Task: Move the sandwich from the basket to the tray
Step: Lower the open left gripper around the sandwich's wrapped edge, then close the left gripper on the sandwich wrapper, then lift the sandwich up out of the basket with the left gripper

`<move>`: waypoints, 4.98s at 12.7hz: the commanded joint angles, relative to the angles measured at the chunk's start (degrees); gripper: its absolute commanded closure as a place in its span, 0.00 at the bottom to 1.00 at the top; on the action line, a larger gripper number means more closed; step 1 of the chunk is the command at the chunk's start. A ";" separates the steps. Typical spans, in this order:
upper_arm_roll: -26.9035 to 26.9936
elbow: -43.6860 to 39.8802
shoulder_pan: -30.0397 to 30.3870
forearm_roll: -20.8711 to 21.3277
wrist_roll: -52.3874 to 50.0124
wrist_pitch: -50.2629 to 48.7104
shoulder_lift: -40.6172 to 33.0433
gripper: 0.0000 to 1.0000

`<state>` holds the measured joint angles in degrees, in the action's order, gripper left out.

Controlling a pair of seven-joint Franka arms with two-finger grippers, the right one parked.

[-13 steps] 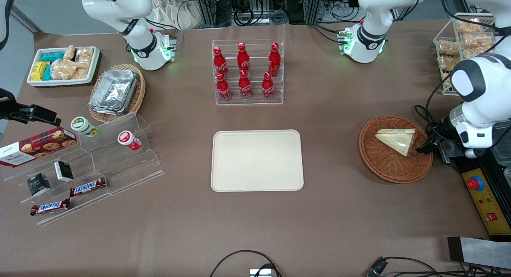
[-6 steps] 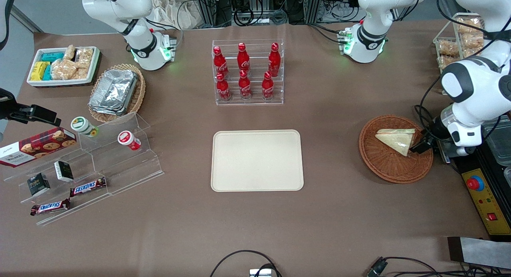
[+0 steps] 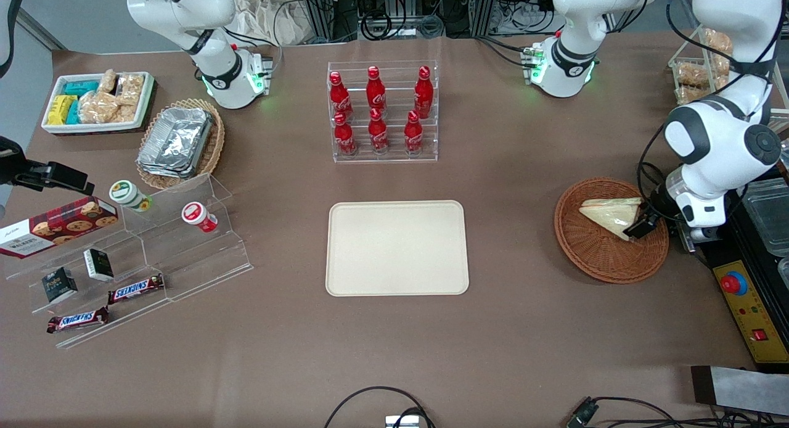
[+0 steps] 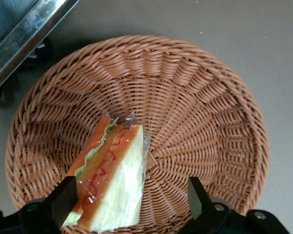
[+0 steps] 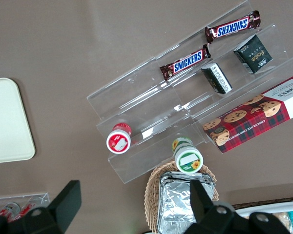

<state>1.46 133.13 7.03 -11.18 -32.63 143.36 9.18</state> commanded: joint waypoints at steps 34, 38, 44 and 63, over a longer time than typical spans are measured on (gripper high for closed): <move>-0.41 3.54 0.36 10.39 -14.65 1.83 -0.04 0.00; -0.58 3.54 0.09 10.39 -15.80 2.98 0.84 0.04; -0.67 3.36 -0.26 10.48 -15.80 2.98 1.37 0.78; -10.95 -19.22 -0.70 16.37 9.58 -33.58 -8.56 0.88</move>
<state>-8.21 115.18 6.18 4.42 -27.53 111.94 1.58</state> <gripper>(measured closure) 0.841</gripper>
